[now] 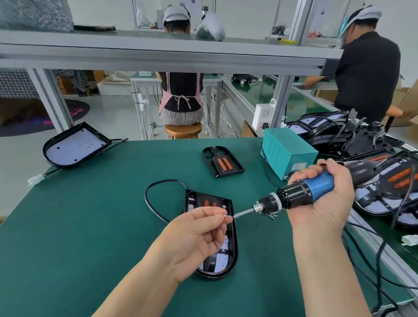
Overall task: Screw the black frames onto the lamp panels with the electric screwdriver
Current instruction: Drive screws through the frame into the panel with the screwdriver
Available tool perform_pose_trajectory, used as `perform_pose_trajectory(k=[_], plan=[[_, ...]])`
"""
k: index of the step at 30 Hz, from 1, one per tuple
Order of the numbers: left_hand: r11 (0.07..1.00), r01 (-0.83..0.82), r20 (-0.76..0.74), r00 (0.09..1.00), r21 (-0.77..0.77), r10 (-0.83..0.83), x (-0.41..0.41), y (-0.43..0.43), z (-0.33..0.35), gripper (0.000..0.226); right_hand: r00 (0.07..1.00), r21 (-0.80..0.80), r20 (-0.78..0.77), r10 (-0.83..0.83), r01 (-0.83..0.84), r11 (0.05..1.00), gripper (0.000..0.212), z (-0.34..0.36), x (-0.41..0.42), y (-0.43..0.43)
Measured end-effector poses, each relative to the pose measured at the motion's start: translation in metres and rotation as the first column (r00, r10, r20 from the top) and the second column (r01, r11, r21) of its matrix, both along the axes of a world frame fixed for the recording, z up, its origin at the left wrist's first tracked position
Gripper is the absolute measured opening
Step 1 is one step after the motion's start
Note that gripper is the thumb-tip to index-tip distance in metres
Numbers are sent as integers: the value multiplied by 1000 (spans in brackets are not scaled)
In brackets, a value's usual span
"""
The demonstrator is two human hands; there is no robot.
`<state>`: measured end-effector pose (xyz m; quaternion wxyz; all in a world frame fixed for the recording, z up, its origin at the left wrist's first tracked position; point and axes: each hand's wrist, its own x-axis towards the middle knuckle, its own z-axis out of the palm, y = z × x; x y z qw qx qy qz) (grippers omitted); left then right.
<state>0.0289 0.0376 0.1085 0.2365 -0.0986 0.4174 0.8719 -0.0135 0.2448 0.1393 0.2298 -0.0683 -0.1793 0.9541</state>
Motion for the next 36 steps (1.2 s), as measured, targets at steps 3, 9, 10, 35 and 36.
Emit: perform_pose_trajectory(k=[3, 9, 10, 35, 36], plan=[[997, -25, 34, 999, 70, 23, 7, -2, 2, 11, 999, 66, 2, -45, 45, 997, 16, 13, 7, -13], [996, -40, 58, 998, 84, 35, 12, -6, 4, 12, 996, 151, 9, -93, 90, 984, 14, 18, 14, -29], [995, -45, 62, 997, 85, 39, 12, -6, 4, 12, 996, 160, 5, -93, 91, 983, 13, 17, 15, -31], [822, -450, -468, 844, -349, 263, 23, 8, -14, 26, 980, 308, 116, -160, 117, 944, 9, 17, 14, -41], [798, -478, -507, 822, -367, 259, 23, 9, -16, 28, 979, 340, 126, -160, 109, 934, 12, 15, 14, -41]])
